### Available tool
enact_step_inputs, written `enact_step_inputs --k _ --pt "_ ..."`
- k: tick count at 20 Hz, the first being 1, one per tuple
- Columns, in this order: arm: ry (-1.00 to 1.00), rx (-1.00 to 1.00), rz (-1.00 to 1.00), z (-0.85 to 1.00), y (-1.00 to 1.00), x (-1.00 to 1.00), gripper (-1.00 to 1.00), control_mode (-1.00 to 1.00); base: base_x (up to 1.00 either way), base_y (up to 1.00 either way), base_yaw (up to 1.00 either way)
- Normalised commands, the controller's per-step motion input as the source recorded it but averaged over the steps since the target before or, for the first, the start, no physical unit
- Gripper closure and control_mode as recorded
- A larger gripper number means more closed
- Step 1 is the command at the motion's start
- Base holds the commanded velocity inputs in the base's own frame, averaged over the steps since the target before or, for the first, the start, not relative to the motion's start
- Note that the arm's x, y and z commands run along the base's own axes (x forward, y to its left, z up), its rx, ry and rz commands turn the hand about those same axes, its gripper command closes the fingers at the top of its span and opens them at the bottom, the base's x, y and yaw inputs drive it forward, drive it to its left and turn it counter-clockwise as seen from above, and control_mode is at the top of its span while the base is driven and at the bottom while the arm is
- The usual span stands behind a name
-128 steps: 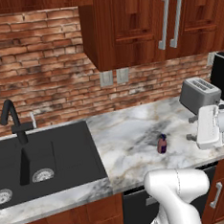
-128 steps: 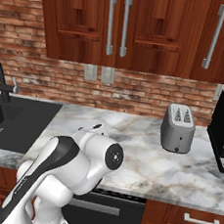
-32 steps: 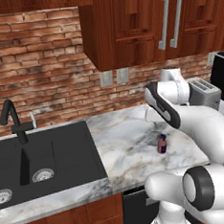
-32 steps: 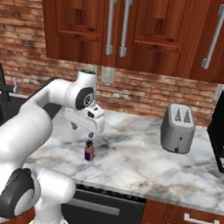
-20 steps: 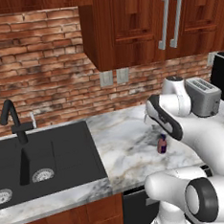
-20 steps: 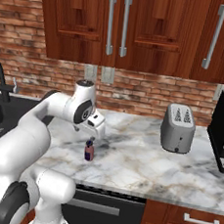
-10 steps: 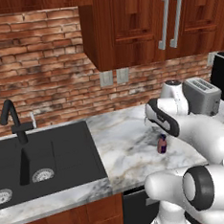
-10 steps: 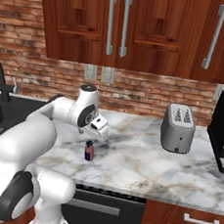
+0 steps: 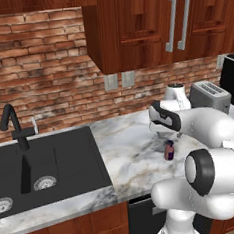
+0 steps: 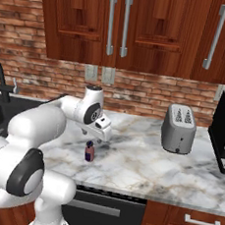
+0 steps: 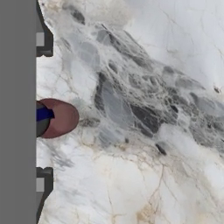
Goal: There is a wine glass and glass cup on the dining counter. Place the wine bottle next to the wine glass and the juice bottle next to the glass cup.
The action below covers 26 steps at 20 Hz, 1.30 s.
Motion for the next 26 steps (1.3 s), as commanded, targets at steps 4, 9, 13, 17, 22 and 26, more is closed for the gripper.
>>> enact_step_inputs --k 4,9,13,17,22,26 --pt "0.01 0.0 0.0 -0.19 0.0 0.1 -1.0 -1.0 0.0 0.0 0.0" --pt "0.03 0.0 -0.01 -0.17 0.0 0.0 -1.0 -1.0 0.0 0.0 0.0" --pt "0.0 0.0 -0.03 -0.19 0.0 -0.03 -1.0 -1.0 0.0 0.0 0.0" --pt "0.0 0.0 -0.03 -0.11 0.0 -0.07 -1.0 -1.0 0.0 0.0 0.0" --pt "-0.01 0.0 -0.02 0.0 0.0 -0.13 -1.0 -1.0 0.0 0.0 0.0" --pt "-0.02 0.0 -0.02 0.0 0.0 -0.17 -1.0 -1.0 0.0 0.0 0.0"
